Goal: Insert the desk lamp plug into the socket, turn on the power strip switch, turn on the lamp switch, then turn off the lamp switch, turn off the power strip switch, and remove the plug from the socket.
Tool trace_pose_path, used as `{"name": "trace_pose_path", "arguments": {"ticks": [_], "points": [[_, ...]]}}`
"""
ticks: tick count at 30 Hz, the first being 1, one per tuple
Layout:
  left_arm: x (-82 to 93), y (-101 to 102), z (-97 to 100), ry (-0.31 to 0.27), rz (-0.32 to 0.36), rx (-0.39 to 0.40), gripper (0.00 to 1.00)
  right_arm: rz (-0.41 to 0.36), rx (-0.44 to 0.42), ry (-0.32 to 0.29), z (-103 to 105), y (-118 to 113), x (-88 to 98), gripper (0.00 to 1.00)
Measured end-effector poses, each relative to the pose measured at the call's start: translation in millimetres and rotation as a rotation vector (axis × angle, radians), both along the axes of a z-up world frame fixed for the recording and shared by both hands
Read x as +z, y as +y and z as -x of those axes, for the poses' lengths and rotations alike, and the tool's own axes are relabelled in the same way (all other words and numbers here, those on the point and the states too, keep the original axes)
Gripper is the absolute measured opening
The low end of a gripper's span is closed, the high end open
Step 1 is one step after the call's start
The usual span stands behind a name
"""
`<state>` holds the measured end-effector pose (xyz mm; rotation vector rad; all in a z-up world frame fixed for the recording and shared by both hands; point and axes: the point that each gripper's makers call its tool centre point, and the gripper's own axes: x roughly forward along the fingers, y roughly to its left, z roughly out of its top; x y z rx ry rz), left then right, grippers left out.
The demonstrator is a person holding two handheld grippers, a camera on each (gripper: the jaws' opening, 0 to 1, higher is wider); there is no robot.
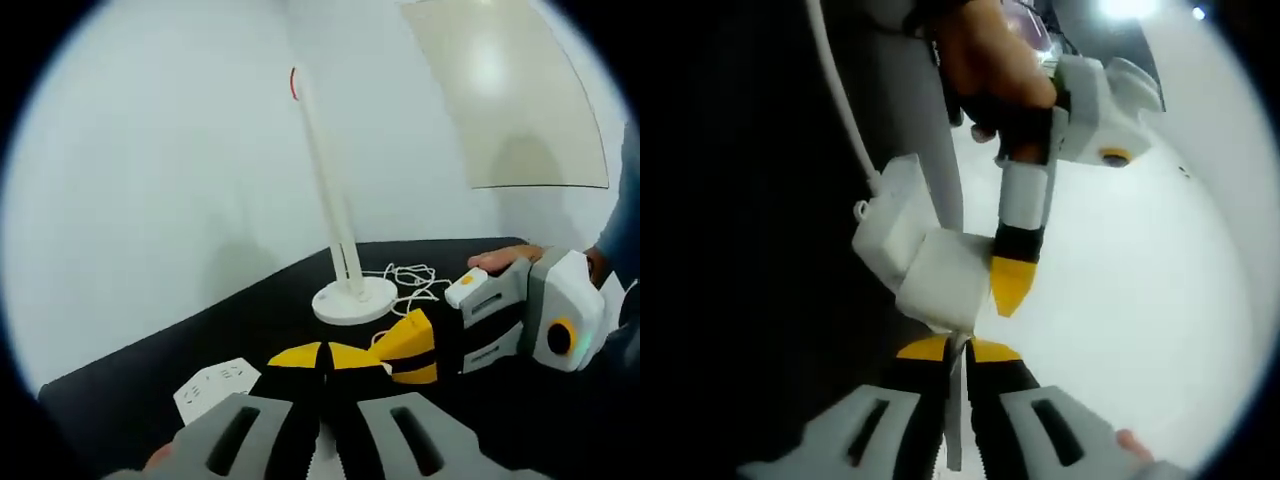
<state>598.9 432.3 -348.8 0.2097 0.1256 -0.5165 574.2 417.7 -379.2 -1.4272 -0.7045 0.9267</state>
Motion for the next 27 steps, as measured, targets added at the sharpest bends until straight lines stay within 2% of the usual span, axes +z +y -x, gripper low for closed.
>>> {"name": "trace_pose_path", "arguments": {"ticks": [1, 4, 7, 8, 10, 13, 16, 20, 23, 27], "points": [[0.6, 0, 0.9, -0.017, 0.007, -0.006, 0.00, 0.002, -0.006, 0.002, 0, 1, 1.4, 0.08], [0.1, -3, -1.4, -0.011, -0.002, -0.007, 0.00, 0.003, -0.010, 0.001, -1, 0, -0.3, 0.08], [-6.1, -16, -3.4, -0.002, -0.095, -0.037, 0.00, 0.023, -0.009, 0.028, -6, -3, -8.8, 0.08], [-10.9, -27, -2.9, 0.004, -0.133, -0.076, 0.00, 0.035, -0.007, 0.045, -6, -5, -12.6, 0.08], [-16.0, -33, -4.6, 0.020, -0.177, -0.068, 0.00, 0.039, 0.005, 0.049, -4, -9, -15.4, 0.09], [-14.3, -33, -5.7, 0.008, -0.136, -0.076, 0.00, 0.043, 0.011, 0.036, -3, -6, -14.5, 0.09], [-11.7, -27, -6.5, 0.013, -0.128, -0.068, 0.00, 0.042, 0.008, 0.028, -2, -5, -13.1, 0.09], [-1.5, -8, -4.5, 0.025, -0.004, -0.018, 0.00, 0.014, 0.014, 0.005, -2, -2, -4.9, 0.09], [0.2, -2, 1.6, 0.015, 0.018, -0.024, 0.00, 0.001, 0.018, -0.006, 0, 1, -0.4, 0.08], [-1.3, -7, 0.2, -0.007, -0.004, -0.028, 0.00, 0.013, 0.006, -0.006, -1, 2, -3.1, 0.08]]}}
